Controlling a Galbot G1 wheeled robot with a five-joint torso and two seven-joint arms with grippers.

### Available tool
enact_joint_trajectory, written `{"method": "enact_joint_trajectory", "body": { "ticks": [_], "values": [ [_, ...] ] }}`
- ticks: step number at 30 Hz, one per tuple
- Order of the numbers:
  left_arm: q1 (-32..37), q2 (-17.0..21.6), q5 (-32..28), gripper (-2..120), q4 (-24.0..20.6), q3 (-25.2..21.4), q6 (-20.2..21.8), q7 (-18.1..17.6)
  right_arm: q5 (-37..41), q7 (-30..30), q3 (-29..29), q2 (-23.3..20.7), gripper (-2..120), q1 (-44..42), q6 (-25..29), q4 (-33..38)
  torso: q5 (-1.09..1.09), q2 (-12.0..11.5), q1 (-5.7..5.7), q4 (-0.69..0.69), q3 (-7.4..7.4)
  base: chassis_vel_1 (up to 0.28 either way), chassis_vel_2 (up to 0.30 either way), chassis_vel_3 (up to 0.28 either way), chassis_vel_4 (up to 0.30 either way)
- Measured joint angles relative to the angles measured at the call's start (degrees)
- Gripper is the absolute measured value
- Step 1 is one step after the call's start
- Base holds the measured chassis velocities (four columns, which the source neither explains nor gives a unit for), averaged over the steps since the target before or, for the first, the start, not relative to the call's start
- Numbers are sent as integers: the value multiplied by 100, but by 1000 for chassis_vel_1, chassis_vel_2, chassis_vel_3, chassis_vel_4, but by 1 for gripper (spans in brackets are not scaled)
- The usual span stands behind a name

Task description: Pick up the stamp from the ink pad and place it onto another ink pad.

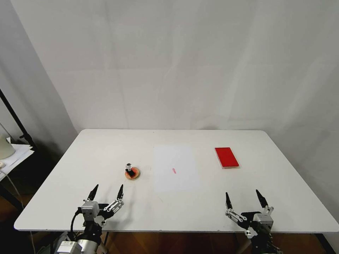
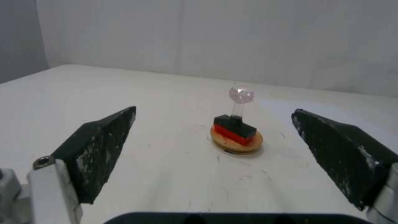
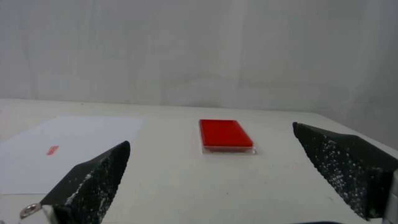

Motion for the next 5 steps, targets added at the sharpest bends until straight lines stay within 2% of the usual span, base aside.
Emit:
{"method": "enact_joint_trajectory", "body": {
  "ticks": [5],
  "values": [
    [0, 0, 0, 100, 0, 0, 0, 0, 7, -4, -7, -2, 100, 8, 0, -4, 0, 0, 0, 0, 0, 0, 0, 0, 0]
  ]
}}
